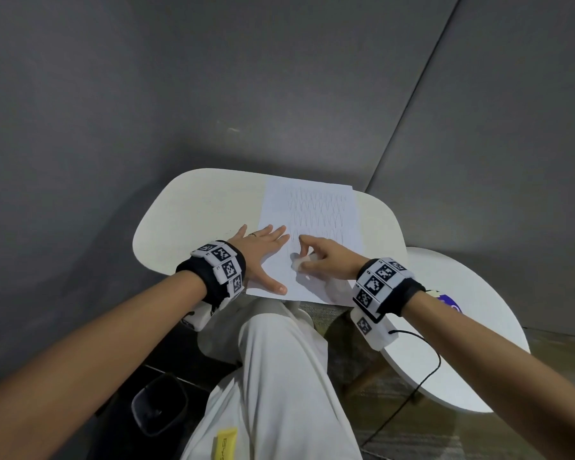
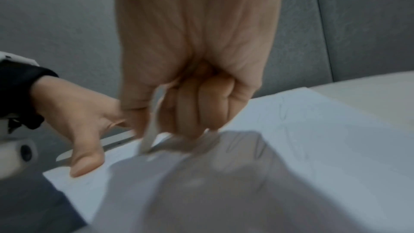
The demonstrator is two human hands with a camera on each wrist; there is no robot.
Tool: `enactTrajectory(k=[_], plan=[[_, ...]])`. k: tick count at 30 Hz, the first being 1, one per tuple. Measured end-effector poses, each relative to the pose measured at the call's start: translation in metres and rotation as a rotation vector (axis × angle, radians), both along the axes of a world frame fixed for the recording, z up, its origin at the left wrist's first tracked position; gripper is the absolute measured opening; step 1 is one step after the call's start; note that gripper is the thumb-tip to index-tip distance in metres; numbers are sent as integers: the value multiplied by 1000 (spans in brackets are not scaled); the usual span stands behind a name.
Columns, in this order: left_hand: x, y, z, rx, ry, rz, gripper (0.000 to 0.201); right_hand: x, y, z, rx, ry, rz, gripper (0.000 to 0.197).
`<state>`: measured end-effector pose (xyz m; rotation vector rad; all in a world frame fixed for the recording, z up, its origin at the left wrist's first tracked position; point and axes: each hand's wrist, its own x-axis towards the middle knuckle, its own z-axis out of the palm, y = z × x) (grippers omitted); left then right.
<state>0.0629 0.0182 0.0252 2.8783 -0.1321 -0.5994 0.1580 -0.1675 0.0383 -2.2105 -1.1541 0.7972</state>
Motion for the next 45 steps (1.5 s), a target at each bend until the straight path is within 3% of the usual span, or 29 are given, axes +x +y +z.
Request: enactTrajectory(k=[2,7,10,14,18,21,26,29,33,37,40,45], plan=[[-1,-1,-2,-1,-1,0,121,-1,-1,1,-74,83,106,23],[-1,0,-3,-11,-4,1,121,-4,6,1,0,-42,-54,19],[-2,-1,-3,-7,-5,0,122,-6,5,2,-77,83,77,24],[-1,-2,-2,-11,-4,3,122,-9,11,5,5,-66,-70,18],[-3,-2,-1,-12,2,5,122,-13,12,8,-68,116,72,24],[-2,-2,-1,-4,2,0,122,-12,15,6,15,-39,-80,20],[-3,-2,-1,-4,-3,0,124,-14,17,1,-61,63,48,23],[-4,-2,1,9,-14,-11,124,-13,23,1,27,-54,-92,26],[-4,-2,-3,-8,-17,2,126,-14,22,2,-94,65,53,25],[-3,-2,-3,4,-26,-7,125,-11,25,-4,35,-40,-106,27],[-4,-2,-4,-45,-38,7,120,-15,29,-3,-52,53,25,20],[-4,-2,-4,-71,-65,15,118,-18,39,-6,52,6,-105,16]])
